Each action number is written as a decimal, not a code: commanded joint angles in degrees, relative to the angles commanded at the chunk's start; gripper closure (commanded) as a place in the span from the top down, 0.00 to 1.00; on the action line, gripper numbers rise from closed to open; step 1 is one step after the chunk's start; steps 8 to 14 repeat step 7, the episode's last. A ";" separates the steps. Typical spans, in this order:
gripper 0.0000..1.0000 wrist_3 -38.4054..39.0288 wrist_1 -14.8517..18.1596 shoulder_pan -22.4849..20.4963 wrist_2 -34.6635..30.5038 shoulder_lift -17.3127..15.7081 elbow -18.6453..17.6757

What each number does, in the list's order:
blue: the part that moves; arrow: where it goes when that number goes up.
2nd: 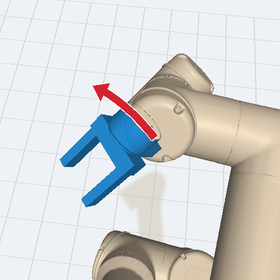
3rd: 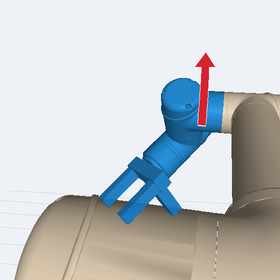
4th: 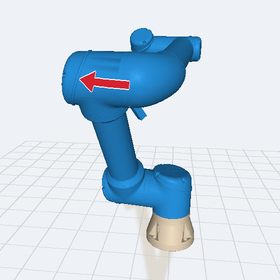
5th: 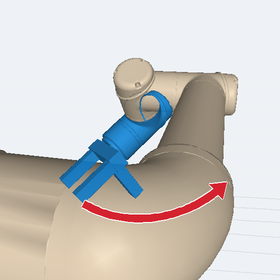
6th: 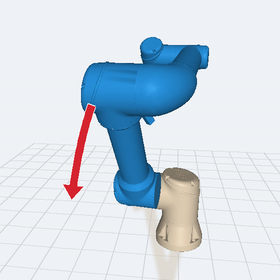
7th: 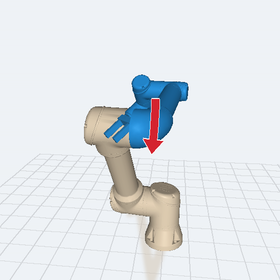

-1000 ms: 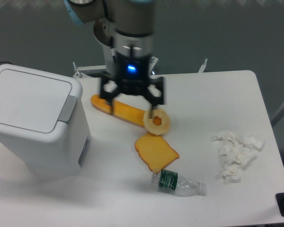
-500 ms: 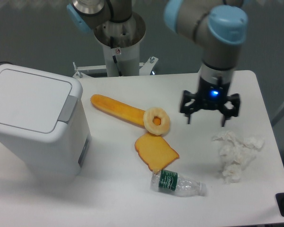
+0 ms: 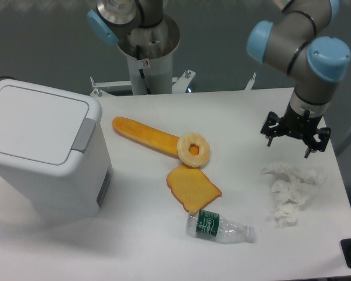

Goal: Close the trash can

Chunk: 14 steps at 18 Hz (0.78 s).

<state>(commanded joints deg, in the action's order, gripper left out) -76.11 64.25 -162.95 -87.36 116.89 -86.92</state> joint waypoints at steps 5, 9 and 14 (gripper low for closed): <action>1.00 -1.31 -0.09 0.44 -0.88 0.45 0.09; 1.00 -3.06 -0.18 0.70 -1.58 0.45 0.18; 1.00 -3.06 -0.18 0.70 -1.58 0.45 0.18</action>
